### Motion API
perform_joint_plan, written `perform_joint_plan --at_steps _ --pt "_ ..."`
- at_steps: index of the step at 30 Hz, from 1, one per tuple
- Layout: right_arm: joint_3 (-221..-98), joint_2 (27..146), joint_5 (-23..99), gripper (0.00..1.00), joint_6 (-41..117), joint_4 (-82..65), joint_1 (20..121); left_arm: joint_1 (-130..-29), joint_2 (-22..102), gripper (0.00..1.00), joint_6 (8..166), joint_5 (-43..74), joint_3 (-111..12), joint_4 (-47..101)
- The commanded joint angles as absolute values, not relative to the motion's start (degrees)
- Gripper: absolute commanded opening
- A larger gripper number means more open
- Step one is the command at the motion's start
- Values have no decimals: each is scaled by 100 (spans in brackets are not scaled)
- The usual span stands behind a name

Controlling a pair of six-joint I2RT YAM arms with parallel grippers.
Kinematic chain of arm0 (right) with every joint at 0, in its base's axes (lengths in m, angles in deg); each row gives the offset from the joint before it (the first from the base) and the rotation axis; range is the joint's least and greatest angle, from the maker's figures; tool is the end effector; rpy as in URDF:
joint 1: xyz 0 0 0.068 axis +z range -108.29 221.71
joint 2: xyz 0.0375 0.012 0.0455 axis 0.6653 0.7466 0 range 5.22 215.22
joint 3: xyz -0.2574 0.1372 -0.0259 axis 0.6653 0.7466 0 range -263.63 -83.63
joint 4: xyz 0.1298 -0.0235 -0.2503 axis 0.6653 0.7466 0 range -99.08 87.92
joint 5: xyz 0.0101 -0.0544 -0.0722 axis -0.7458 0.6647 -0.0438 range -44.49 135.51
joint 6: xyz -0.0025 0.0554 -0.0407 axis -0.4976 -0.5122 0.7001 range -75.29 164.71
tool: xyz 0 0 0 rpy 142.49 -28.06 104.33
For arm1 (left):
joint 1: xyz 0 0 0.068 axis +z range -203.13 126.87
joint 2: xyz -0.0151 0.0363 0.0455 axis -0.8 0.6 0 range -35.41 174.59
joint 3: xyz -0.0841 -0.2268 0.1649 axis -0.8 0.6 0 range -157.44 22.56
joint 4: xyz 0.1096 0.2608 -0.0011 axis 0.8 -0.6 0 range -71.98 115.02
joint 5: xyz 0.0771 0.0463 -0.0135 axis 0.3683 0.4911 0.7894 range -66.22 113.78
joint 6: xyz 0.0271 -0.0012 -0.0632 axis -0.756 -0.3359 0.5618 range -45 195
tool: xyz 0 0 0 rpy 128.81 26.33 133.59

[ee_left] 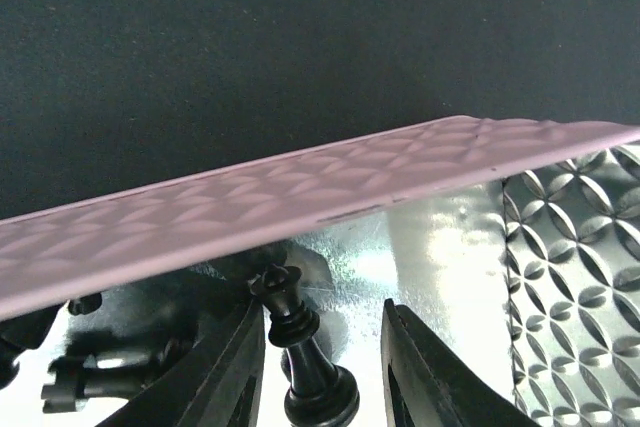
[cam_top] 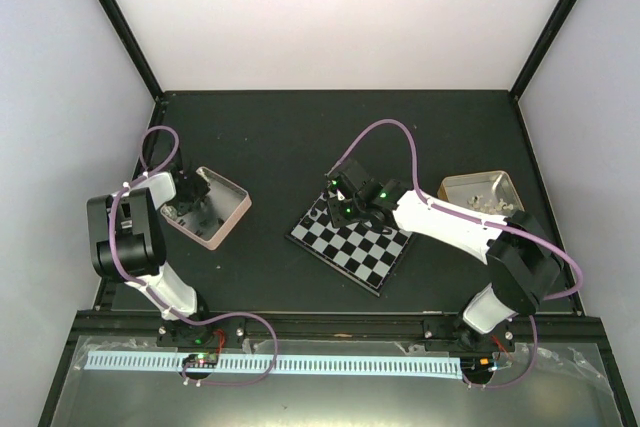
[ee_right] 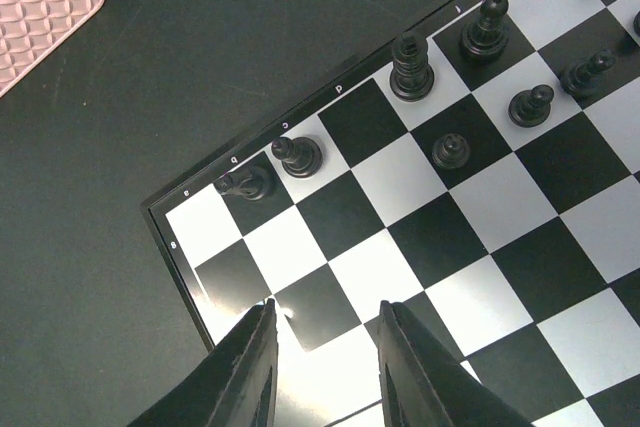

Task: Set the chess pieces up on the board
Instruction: Pick up the chess piece from the storage box.

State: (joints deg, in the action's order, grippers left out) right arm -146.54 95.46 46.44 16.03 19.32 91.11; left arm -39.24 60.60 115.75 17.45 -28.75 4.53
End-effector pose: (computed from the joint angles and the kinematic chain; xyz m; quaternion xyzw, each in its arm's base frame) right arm 0.2347 0.2726 0.2213 -0.1695 0.9404 0.1796 0.2336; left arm 0.3282 0.0748 0.1334 -0.4371 0.8718 -0.1022 0.1961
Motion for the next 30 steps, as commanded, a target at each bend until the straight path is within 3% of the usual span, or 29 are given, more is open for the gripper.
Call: perform_joint_plan --at_steps 1,17,26,30 --pt "-14621 9414 4676 29 1533 1896 9075 -3907 6107 34 11253 1585 -2860 -32" --pt "-14594 9374 4683 28 1526 1885 9080 -3968 6383 30 11292 1398 -3054 -391" --pt "-14577 9318 4733 28 1542 1895 9078 -3968 6411 16 11208 1534 -3141 -407" --pt "-14568 9248 4775 28 1510 1875 9082 -4032 6275 15 11103 1506 -3126 -439"
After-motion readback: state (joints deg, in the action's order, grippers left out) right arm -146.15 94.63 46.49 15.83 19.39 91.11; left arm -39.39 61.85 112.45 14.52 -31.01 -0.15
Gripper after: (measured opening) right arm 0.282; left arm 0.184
